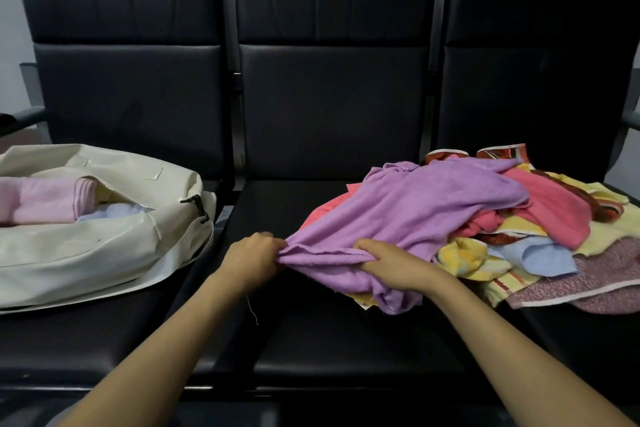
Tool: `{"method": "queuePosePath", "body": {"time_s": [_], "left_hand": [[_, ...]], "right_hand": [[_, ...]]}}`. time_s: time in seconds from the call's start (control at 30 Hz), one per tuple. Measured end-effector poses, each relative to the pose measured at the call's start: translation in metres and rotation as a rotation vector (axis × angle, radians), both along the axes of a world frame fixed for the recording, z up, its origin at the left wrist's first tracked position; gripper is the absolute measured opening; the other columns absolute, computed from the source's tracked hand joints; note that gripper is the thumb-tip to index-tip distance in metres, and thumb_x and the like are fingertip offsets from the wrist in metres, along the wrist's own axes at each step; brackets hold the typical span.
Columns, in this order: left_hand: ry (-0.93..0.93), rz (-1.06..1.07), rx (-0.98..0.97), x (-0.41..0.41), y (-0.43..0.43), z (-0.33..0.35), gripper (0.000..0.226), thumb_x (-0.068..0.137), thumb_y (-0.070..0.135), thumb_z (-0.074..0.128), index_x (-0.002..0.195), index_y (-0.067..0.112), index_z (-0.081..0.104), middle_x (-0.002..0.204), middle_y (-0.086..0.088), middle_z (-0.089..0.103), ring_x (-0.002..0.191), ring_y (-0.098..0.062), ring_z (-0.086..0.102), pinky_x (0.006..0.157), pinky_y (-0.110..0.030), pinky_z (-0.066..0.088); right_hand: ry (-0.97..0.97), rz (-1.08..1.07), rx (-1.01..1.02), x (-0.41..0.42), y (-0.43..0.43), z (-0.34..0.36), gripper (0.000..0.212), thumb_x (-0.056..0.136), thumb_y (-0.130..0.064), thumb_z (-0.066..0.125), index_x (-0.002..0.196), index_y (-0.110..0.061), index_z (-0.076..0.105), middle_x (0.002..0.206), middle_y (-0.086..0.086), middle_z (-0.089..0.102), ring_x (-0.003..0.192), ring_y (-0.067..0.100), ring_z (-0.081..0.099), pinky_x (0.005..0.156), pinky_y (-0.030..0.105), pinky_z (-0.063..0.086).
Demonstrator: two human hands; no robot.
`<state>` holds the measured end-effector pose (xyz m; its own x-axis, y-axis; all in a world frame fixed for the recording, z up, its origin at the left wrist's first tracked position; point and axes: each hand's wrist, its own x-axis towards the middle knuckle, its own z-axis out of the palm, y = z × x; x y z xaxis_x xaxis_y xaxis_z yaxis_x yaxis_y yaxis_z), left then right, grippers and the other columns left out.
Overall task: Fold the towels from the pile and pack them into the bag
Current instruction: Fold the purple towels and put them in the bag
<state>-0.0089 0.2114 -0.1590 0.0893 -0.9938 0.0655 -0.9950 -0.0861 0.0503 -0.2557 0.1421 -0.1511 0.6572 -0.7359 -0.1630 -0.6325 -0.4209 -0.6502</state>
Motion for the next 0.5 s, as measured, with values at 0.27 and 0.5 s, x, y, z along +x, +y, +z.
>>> {"method": "queuePosePath", "body": {"time_s": [0.27, 0.5], "left_hand": [[0.704, -0.074, -0.143, 0.005, -0.004, 0.006, 0.042, 0.083, -0.009, 0.044, 0.117, 0.006, 0.061, 0.135, -0.004, 0.052, 0.124, -0.017, 0.050, 0.098, -0.019, 0.034], [1.097, -0.194, -0.108, -0.021, 0.007, 0.013, 0.023, 0.086, -0.008, 0.047, 0.101, 0.006, 0.057, 0.098, -0.010, 0.066, 0.085, -0.009, 0.062, 0.077, -0.029, 0.051]], "right_hand": [[-0.073, 0.038, -0.015, 0.011, 0.013, 0.016, 0.047, 0.075, -0.054, 0.074, 0.089, -0.016, 0.050, 0.077, -0.006, 0.054, 0.070, 0.007, 0.050, 0.066, 0.022, 0.041], [0.317, -0.088, -0.337, 0.000, -0.003, 0.009, 0.025, 0.083, -0.033, 0.060, 0.098, -0.022, 0.042, 0.086, 0.000, 0.054, 0.081, 0.025, 0.057, 0.067, 0.033, 0.044]]}}
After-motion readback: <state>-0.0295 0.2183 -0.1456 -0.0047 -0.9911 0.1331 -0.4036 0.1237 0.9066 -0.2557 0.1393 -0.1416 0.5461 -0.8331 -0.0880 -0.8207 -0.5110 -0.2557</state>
